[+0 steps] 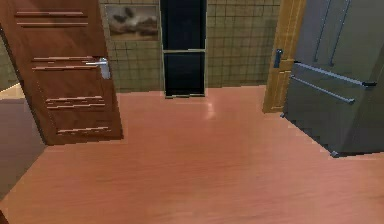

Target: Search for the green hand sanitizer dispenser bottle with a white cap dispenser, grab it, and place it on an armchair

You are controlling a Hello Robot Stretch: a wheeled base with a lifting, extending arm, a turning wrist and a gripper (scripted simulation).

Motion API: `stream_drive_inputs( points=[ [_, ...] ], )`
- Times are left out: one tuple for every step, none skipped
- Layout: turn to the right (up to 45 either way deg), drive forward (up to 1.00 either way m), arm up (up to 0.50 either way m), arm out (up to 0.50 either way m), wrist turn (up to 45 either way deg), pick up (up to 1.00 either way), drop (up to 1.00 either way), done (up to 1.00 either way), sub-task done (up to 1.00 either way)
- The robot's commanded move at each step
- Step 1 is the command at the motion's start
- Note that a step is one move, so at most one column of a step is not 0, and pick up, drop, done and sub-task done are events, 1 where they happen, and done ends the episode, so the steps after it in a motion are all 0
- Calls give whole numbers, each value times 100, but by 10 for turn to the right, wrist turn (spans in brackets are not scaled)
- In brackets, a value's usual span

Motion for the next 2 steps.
stream_drive_inputs(
  points=[
    [60, 0, 0, 0, 0, 0, 0, 0, 0],
    [0, 40, 0, 0, 0, 0, 0, 0, 0]
  ],
)
